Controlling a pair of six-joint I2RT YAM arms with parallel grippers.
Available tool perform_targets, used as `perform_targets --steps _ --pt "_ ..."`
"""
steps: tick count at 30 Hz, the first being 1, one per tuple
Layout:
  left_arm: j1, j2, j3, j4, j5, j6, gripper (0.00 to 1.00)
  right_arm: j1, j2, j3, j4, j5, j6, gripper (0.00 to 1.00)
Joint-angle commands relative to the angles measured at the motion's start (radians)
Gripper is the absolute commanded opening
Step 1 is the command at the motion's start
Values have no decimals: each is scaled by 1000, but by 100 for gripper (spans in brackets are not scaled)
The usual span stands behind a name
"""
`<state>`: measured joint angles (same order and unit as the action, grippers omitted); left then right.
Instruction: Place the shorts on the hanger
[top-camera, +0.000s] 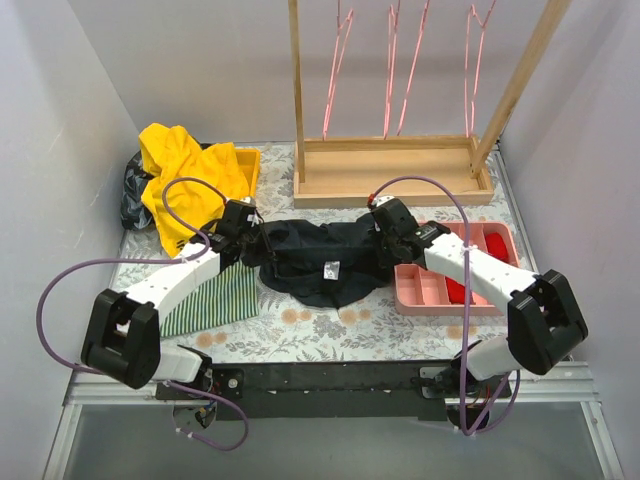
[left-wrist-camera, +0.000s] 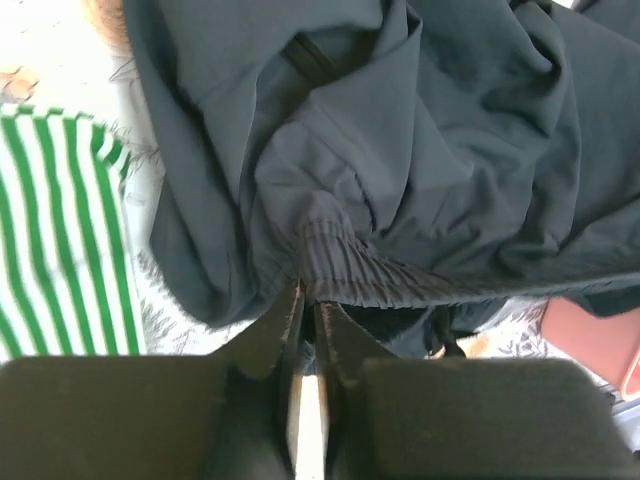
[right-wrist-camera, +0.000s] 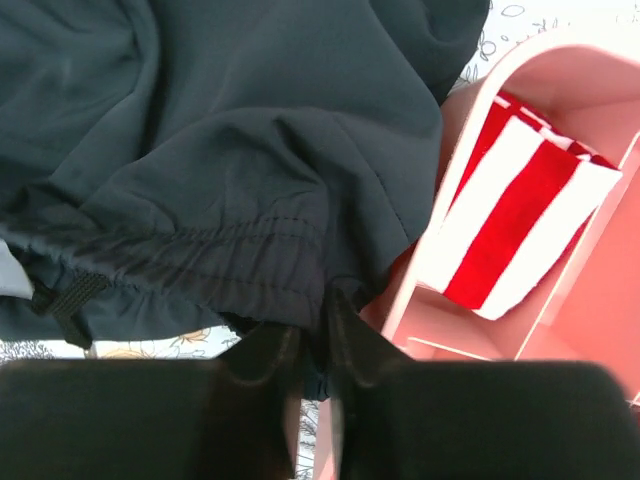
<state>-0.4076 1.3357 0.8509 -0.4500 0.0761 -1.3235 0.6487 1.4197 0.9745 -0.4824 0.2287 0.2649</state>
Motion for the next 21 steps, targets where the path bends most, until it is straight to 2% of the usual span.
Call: perform_targets --steps 1,2,3,6,8,14,17,21 --pt "20 6 30 82 62 26 13 -8 -19 72 12 0 -10 27" --pt "21 2 34 82 77 30 21 -4 -39 69 7 -5 -10 38" --pt "20 0 40 77 83 38 23 2 -65 61 4 -6 -9 44" --pt "21 10 60 59 102 72 22 17 -195 12 27 -17 5 64" --pt "20 14 60 57 113 81 21 20 -286 1 36 -40 19 70" --pt "21 33 60 60 134 89 20 23 -422 121 -44 -23 40 70" --pt "21 36 65 65 143 89 20 23 -446 254 -71 90 24 70" --pt "21 31 69 65 143 99 19 16 -360 432 -79 298 -90 72"
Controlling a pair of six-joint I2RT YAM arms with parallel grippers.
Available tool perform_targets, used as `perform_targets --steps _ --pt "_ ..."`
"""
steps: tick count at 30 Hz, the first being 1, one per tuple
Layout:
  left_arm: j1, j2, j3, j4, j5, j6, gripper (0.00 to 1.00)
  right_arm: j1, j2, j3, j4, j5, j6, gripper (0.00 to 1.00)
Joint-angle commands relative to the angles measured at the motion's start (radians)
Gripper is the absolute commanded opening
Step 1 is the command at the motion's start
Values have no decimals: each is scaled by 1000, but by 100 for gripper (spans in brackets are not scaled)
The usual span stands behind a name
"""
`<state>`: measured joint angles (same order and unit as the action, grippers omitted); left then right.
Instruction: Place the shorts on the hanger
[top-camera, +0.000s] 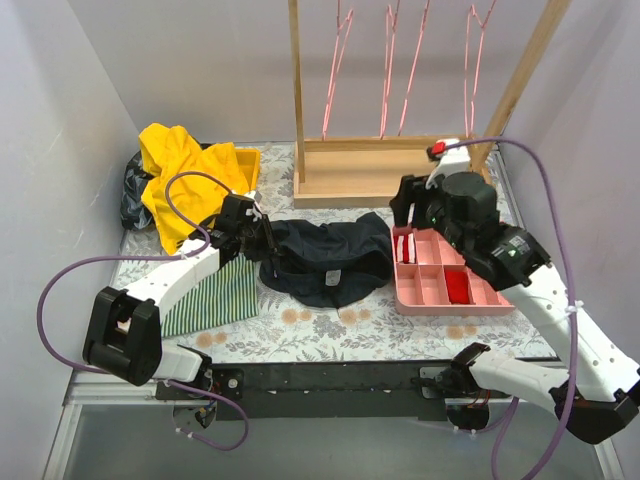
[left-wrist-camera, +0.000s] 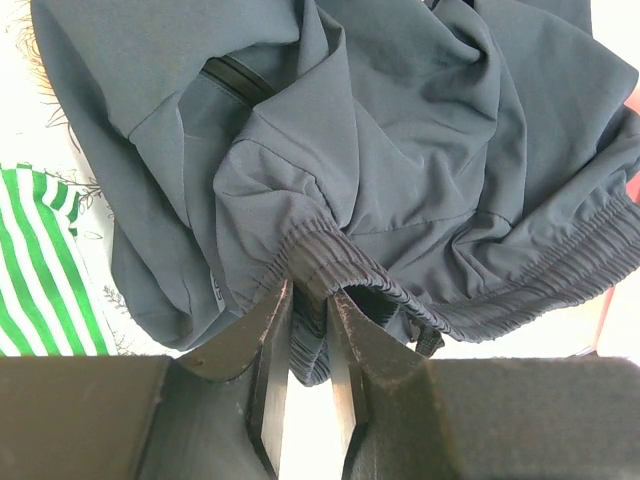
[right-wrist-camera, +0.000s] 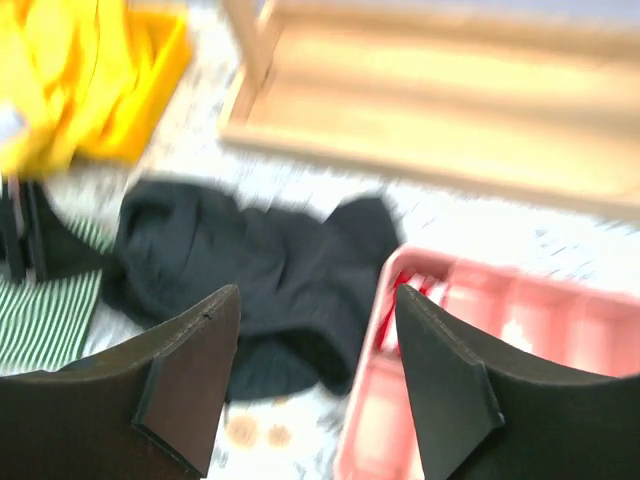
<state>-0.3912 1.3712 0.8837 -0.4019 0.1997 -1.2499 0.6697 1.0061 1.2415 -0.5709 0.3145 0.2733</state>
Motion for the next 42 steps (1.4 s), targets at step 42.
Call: perform_targets --steps 42 --pt "3 40 24 41 89 84 18 -654 764 906 94 -276 -267 51"
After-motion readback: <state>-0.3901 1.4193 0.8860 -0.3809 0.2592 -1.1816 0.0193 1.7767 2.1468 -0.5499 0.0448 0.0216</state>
